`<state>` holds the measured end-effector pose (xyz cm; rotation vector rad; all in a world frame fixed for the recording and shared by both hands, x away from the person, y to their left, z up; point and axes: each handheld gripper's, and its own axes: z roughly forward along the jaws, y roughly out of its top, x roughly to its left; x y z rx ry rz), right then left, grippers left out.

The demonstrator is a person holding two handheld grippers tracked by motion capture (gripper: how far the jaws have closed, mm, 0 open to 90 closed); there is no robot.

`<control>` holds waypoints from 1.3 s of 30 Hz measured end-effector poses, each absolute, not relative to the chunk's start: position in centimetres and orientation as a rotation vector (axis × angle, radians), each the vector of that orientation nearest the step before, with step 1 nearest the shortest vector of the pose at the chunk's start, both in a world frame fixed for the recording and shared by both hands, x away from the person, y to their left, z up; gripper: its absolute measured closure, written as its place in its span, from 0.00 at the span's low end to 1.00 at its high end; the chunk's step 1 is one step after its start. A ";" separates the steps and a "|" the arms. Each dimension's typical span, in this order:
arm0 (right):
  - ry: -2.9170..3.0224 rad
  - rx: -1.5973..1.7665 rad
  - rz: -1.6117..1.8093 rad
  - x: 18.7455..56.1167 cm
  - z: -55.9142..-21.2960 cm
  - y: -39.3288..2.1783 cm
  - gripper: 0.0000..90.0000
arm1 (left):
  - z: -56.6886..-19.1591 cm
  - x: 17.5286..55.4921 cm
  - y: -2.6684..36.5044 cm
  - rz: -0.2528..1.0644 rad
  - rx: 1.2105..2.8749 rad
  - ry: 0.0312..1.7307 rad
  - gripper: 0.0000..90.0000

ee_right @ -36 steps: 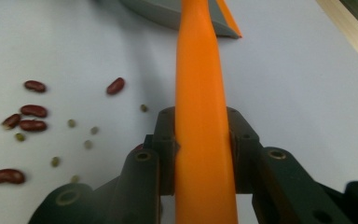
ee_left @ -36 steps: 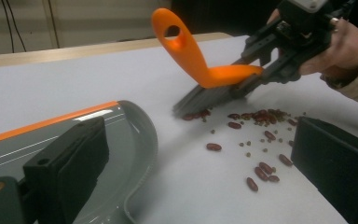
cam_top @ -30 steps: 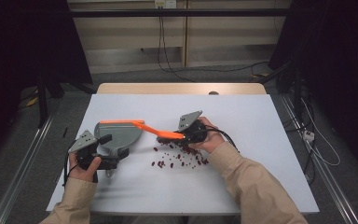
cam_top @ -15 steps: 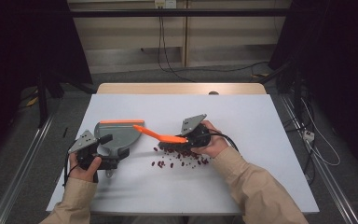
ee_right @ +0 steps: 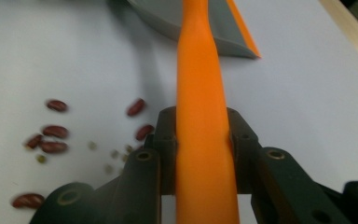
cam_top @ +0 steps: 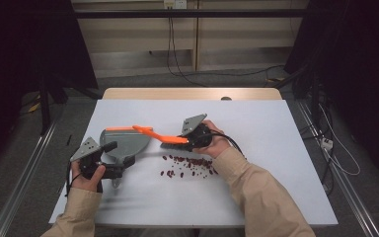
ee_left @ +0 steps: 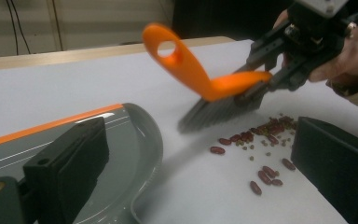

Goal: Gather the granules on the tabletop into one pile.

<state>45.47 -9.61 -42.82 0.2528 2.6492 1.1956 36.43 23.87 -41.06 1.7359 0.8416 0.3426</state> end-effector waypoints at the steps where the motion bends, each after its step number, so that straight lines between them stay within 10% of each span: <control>1: 2.649 0.245 1.201 45.3 -42.9 -9.5 0.79 | -41.0 36.4 23.9 0.343 1.737 0.839 0.04; 39: 2.281 1.039 1.433 40.5 -39.4 -12.4 0.79 | -41.2 35.6 22.9 0.317 1.796 0.757 0.04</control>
